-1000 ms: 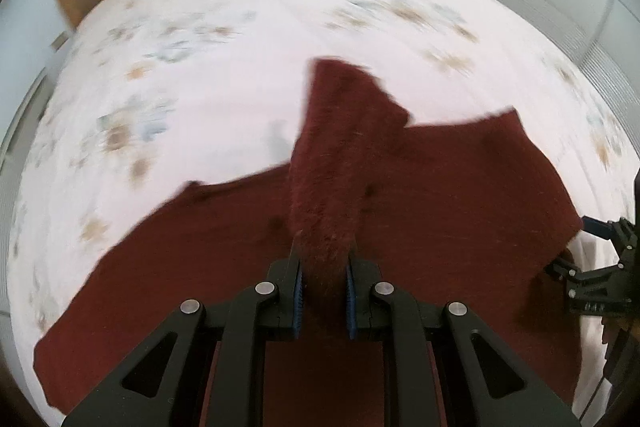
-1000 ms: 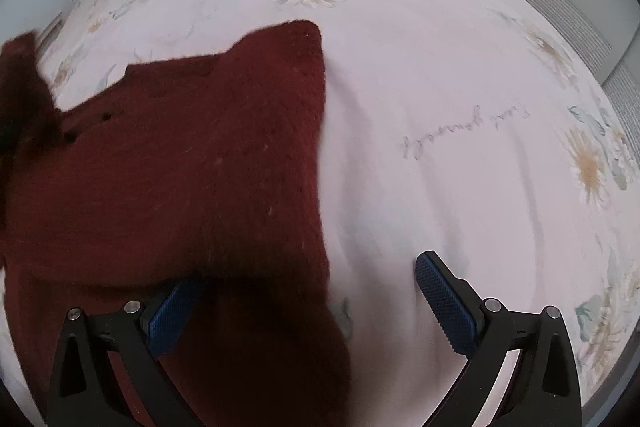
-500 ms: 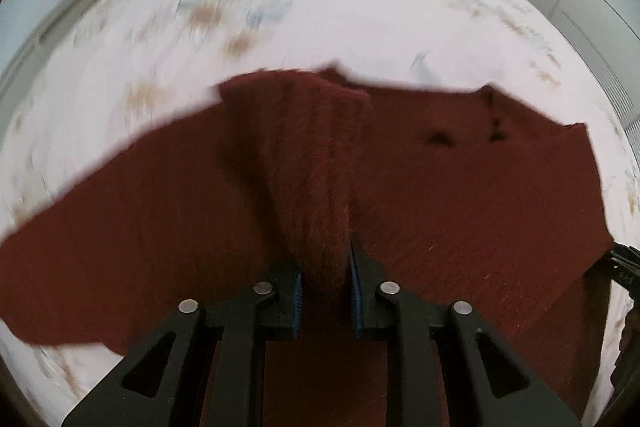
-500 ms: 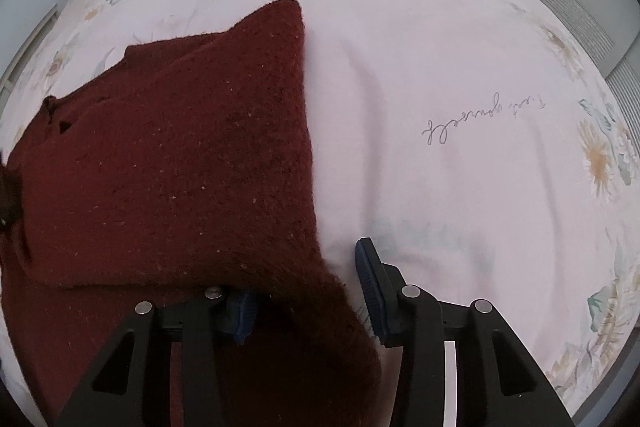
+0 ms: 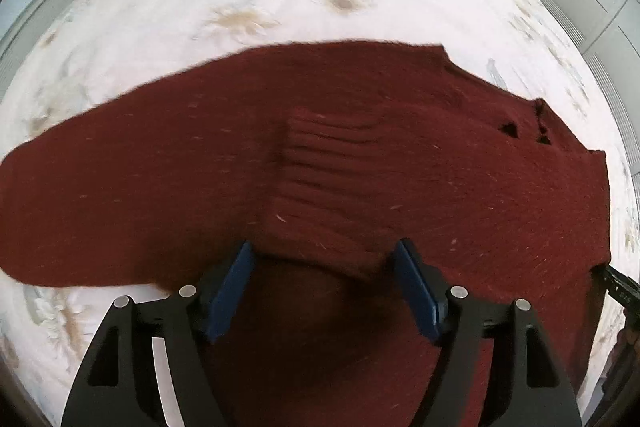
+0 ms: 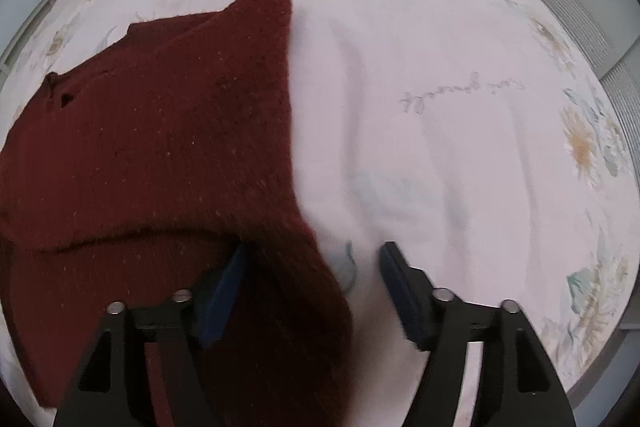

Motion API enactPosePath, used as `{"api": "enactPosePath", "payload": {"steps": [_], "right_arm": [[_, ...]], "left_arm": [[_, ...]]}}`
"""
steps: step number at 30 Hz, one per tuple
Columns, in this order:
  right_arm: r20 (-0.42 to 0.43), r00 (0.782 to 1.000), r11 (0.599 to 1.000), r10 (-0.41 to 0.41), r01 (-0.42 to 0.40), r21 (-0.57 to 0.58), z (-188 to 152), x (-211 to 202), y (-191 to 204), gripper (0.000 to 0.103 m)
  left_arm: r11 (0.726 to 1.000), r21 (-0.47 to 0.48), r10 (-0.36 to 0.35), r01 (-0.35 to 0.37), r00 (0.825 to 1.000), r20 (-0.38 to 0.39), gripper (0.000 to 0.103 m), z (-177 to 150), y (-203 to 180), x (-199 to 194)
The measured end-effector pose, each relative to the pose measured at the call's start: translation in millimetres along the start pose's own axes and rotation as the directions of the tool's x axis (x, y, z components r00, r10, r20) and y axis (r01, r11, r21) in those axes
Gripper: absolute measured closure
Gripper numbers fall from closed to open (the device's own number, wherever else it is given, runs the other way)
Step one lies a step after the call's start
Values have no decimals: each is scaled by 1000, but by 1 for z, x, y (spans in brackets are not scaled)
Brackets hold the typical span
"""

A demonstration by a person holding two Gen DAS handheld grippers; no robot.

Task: Fold small clothes
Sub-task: 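Lay the sleeve across the sweater body with the left gripper and release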

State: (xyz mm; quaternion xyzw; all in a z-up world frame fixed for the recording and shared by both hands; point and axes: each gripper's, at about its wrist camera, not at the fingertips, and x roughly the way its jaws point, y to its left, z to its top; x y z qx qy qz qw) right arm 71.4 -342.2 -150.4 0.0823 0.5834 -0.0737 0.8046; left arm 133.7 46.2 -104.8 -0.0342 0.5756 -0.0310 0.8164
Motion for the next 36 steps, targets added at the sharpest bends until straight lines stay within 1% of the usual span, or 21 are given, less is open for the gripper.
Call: {"api": "enactPosePath", "payload": {"steps": [1, 2, 3, 4, 7, 8, 9, 10, 13, 15, 17, 20, 22, 24, 26, 28, 31, 34, 36], "right_arm": [[11, 1000, 1000, 1, -1, 0, 0, -6, 0, 24], [26, 1000, 1000, 2, -2, -1, 1, -13, 0, 23], [41, 999, 1000, 3, -3, -4, 2, -21, 2, 21], [59, 998, 1000, 6, -5, -12, 4, -29, 5, 20], [119, 993, 998, 17, -10, -60, 15, -53, 26, 15], [138, 990, 997, 22, -11, -83, 19, -59, 37, 10], [155, 988, 994, 27, -10, -109, 23, -64, 52, 2], [169, 985, 991, 34, -11, -132, 25, -67, 63, 0], [197, 979, 980, 46, -6, -197, 33, -67, 104, 0], [206, 977, 975, 58, -11, -221, 31, -60, 126, 0], [194, 979, 970, 70, -21, -243, 32, -42, 143, 0], [156, 985, 968, 69, -28, -249, 23, -11, 159, 0], [131, 990, 969, 59, -25, -246, 21, 8, 159, 0], [116, 993, 969, 30, 0, -247, 16, 23, 156, 0], [129, 991, 970, 35, -3, -243, 12, 24, 146, 0], [140, 990, 973, 31, 3, -231, 14, 24, 134, 0], [148, 989, 978, -11, 41, -204, 19, 23, 112, 0], [142, 990, 985, 0, 25, -171, 22, 26, 94, 1], [147, 989, 985, -13, 38, -169, 22, 28, 90, 1]], "left_arm": [[1000, 2, 8, -8, 1000, 0, 25, -1, 4, -5], [1000, 2, 10, -10, 1000, 6, 19, -2, 7, -11], [1000, 0, 7, -7, 1000, 13, 8, -2, 9, -16], [1000, 0, 0, 0, 1000, 29, 4, -2, 11, -24], [1000, 9, -15, 14, 997, 71, 1, 0, 7, -40], [999, 20, -26, 24, 996, 85, 1, 2, 2, -46], [999, 37, -39, 36, 994, 102, 1, 4, -5, -51], [998, 49, -47, 42, 992, 114, 1, 5, -10, -53], [993, 99, -71, 56, 986, 152, 1, 8, -34, -57], [990, 125, -82, 62, 982, 168, 1, 9, -51, -54], [987, 148, -92, 67, 982, 164, 1, 7, -69, -45], [980, 186, -95, 68, 985, 142, 1, 0, -83, -25], [975, 214, -76, 51, 991, 114, 1, -6, -89, -7], [969, 245, -60, 35, 994, 94, 1, -11, -92, 9], [960, 280, -22, -1, 997, 79, 1, -22, -87, 22], [959, 284, 9, -27, 998, 64, 1, -27, -77, 32], [957, 287, 10, -35, 996, 86, 1, -33, -56, 34], [954, 293, 35, -65, 994, 107, 1, -37, -35, 30], [958, 274, 54, -83, 992, 113, 1, -36, -22, 29]]}}
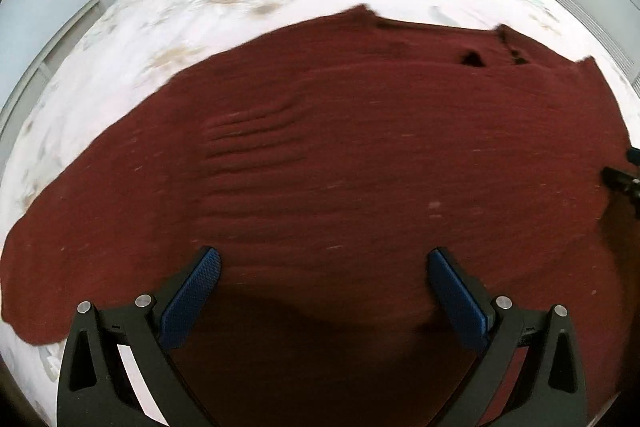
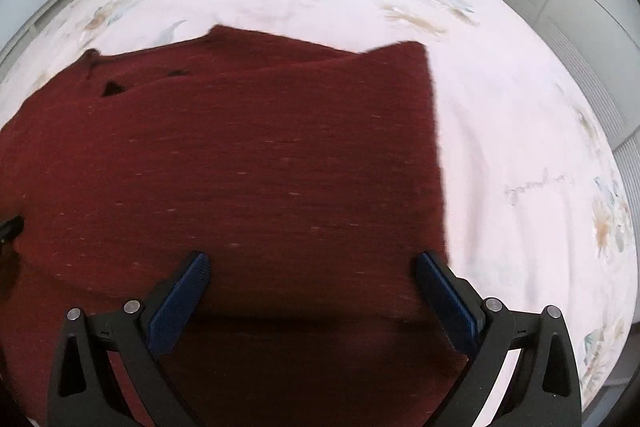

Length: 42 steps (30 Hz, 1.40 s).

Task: Fold small clothes
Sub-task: 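Lay the sleeve across the sweater body with the left gripper and release, then grasp the sweater side edge with the left gripper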

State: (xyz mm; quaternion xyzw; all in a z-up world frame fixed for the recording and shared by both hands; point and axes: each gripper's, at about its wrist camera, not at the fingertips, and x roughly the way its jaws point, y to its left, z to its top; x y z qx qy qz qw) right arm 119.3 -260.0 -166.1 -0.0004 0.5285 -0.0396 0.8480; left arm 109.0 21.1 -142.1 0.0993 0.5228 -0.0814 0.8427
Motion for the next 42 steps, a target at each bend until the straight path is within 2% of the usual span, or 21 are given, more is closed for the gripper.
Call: {"api": "enactPosePath", "payload": {"steps": [1, 5, 9, 13, 20, 28, 30, 34, 37, 42], "right_arm": [[1, 1000, 1000, 5, -5, 7, -1, 2, -2, 1], [20, 999, 999, 30, -30, 32, -8, 8, -6, 0], [54, 998, 999, 33, -35, 28, -18, 10, -11, 0], [69, 997, 999, 23, -25, 31, -26, 8, -12, 0], [24, 1000, 999, -11, 10, 34, -17, 8, 1, 0], [106, 994, 999, 36, -37, 8, -18, -39, 15, 0], [132, 991, 999, 36, -35, -9, -17, -57, 21, 0], [171, 984, 999, 53, -50, -17, -30, -91, 25, 0], [192, 980, 998, 57, -53, -23, -35, -114, 22, 0], [185, 979, 997, 81, -81, -10, -41, -130, 27, 0]], "left_arm": [[1000, -12, 4, -4, 1000, -4, 1, -1, 5, 1], [987, -138, -87, 79, 995, -51, 1, -5, 27, 13], [992, -117, -59, 54, 998, -39, 1, -6, 21, 11], [991, -124, -63, 58, 997, -37, 1, -8, 21, 10], [988, -138, -78, 70, 996, -54, 1, -6, 21, 11], [985, -164, -74, 56, 992, -107, 1, 22, 28, 17], [979, -192, -85, 65, 992, -97, 1, 27, 30, 9], [972, -222, -79, 72, 997, -23, 1, 33, 39, -19], [968, -245, -49, 57, 998, 39, 1, 35, 52, -47], [933, -359, 14, 23, 995, 100, 1, 32, 97, -82]]}}
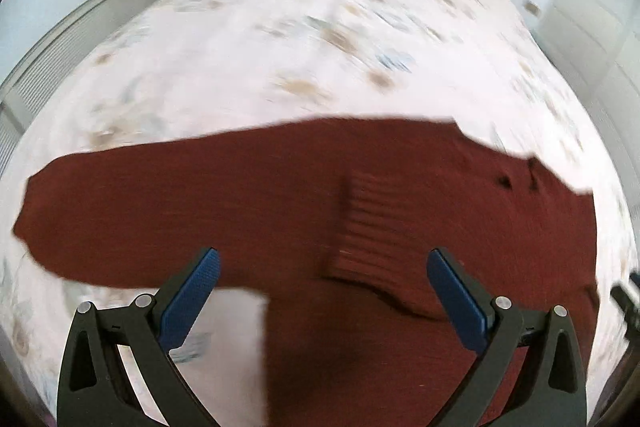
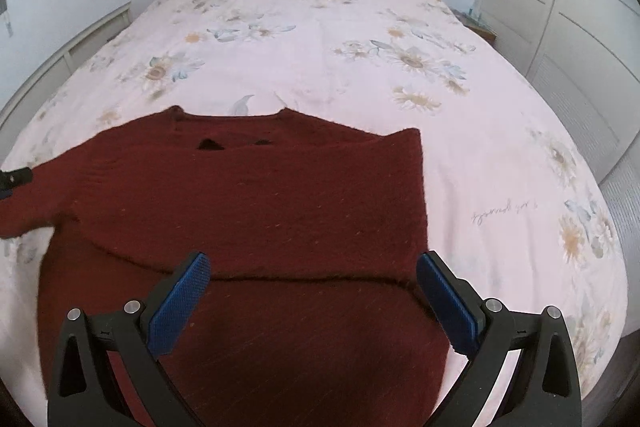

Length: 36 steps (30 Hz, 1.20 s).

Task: Fold small clothes
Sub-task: 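Grasp the sweater side edge with the left gripper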

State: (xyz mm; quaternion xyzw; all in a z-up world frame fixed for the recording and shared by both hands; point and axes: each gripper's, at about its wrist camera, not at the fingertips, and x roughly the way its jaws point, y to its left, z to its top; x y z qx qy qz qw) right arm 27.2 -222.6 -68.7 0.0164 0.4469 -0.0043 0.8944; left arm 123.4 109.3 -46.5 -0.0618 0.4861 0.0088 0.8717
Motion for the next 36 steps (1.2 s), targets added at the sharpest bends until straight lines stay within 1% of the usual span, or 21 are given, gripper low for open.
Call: {"api": "enactPosePath", "payload": {"steps": [3, 4, 5, 8, 11, 12, 13, 16, 17, 20, 23, 24, 27, 29, 31, 32, 35, 36], "right_arm": [[-6, 1000, 1000, -8, 8, -13, 1, -3, 8, 0], [-8, 1000, 1000, -12, 12, -17, 2, -1, 11, 0], [-10, 1000, 1000, -14, 14, -19, 1, -2, 13, 0], [-19, 1000, 1000, -18, 17, -26, -1, 0, 16, 0], [-41, 999, 999, -36, 35, -32, -3, 4, 20, 0], [-47, 998, 999, -38, 37, -29, -3, 5, 20, 0], [-52, 998, 999, -38, 36, -25, -4, 6, 21, 0], [-62, 997, 999, -43, 42, -12, -4, 7, 24, 0], [-65, 997, 999, -48, 48, -12, -3, 7, 26, 0], [-70, 995, 997, -71, 69, -25, -1, 8, 31, 0], [-75, 994, 996, -85, 82, -35, 1, 10, 36, 0], [-77, 993, 996, -85, 83, -37, 1, 11, 37, 0], [-76, 993, 995, -95, 91, -46, 3, 14, 40, 0], [-81, 991, 994, -105, 102, -42, 4, 17, 40, 0], [-88, 991, 994, -103, 101, -38, 4, 19, 39, 0], [-91, 990, 994, -106, 103, -40, 4, 20, 39, 0], [-98, 989, 993, -112, 108, -50, 3, 23, 39, 0], [-100, 989, 993, -111, 107, -49, 3, 23, 39, 0]], "left_arm": [[995, -98, 19, -16, 999, 29, 1, 5, 40, -14], [993, -119, 30, -26, 999, 31, 1, -5, 49, -19], [987, -151, 52, -47, 998, 28, 1, -4, 64, -20], [965, -238, 120, -114, 993, 11, 1, -7, 107, -25], [931, -330, 160, -155, 987, -14, 1, -18, 148, -30], [923, -348, 168, -164, 986, -17, 1, -22, 162, -40], [913, -367, 180, -179, 983, -31, 1, -26, 175, -38], [887, -413, 197, -205, 978, -62, 1, -34, 202, -43], [872, -443, 191, -206, 978, -80, 1, -37, 214, -40], [842, -498, 172, -205, 979, -113, 1, -46, 238, -35], [825, -508, 191, -248, 968, -162, 1, -49, 254, -27], [821, -516, 186, -246, 969, -165, 1, -49, 258, -25], [815, -534, 155, -225, 973, -173, 1, -49, 268, -17], [815, -532, 139, -230, 969, -206, 1, -50, 274, -7], [828, -513, 114, -225, 964, -239, 1, -54, 276, 3], [834, -501, 122, -232, 962, -242, 1, -55, 276, 5], [851, -475, 133, -223, 967, -216, 2, -59, 274, -1], [855, -472, 130, -216, 969, -210, 6, -59, 273, -2]]}}
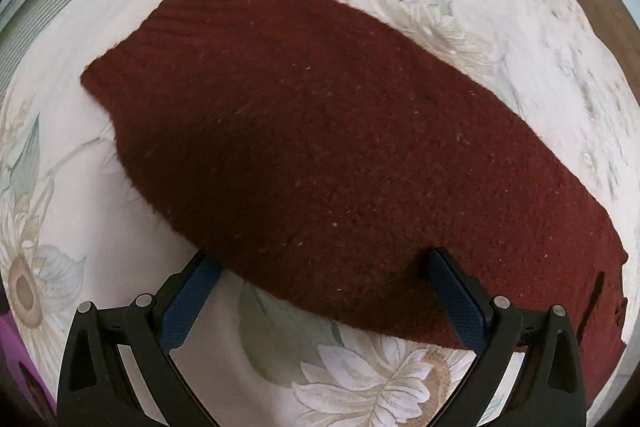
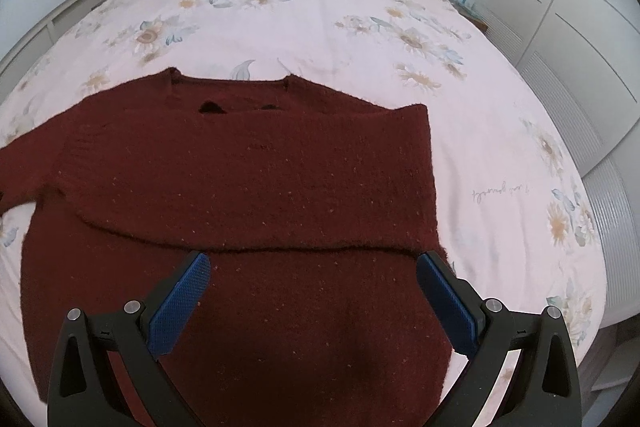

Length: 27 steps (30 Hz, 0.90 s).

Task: Fold small clothes
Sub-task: 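Grasp the sweater side edge with the left gripper, then fold the side edge inward over the body with the left gripper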

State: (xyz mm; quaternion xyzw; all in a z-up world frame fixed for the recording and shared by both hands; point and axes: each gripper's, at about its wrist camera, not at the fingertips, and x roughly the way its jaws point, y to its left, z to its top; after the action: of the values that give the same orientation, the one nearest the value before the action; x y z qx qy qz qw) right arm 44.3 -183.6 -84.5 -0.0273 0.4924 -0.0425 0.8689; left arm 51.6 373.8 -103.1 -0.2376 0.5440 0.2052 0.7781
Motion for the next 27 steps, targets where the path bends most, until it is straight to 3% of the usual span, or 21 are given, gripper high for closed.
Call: {"api": "enactPosePath", "payload": {"steps": [2, 4, 5, 7, 8, 10, 16, 20, 27], "right_arm": [[-1, 1000, 1000, 4, -4, 2, 0, 1, 0, 0], [-1, 1000, 1000, 5, -5, 2, 1, 2, -1, 0], [-1, 1000, 1000, 6, -6, 1, 1, 2, -1, 0], [0, 1000, 1000, 6, -6, -2, 1, 1, -2, 0], [1, 1000, 1000, 6, -6, -1, 2, 1, -2, 0], [3, 1000, 1000, 9, -9, 1, 2, 1, -2, 0], [11, 1000, 1000, 16, -16, 0, 3, 3, -3, 0], [25, 999, 999, 33, -33, -1, 5, 4, -5, 0], [77, 995, 998, 66, -66, -5, 11, -5, -15, 0]], "left_arm": [[1000, 11, -6, 6, 1000, 6, 18, -1, 3, -3], [1000, 18, 0, 0, 1000, 15, 46, 0, 5, -7], [1000, 26, -2, 2, 1000, 23, 54, 0, 7, -11], [998, 52, -41, 40, 999, 18, 82, 0, 8, -19], [997, 59, -58, 57, 998, 15, 88, 0, 6, -22], [995, 74, -73, 72, 997, 22, 90, -2, 5, -34], [979, 202, -42, 24, 996, 82, 90, -6, -23, -64], [964, 263, -66, 38, 993, 98, 90, -17, -44, -88], [923, 379, -122, 70, 986, 116, 91, -36, -119, -114]]}}
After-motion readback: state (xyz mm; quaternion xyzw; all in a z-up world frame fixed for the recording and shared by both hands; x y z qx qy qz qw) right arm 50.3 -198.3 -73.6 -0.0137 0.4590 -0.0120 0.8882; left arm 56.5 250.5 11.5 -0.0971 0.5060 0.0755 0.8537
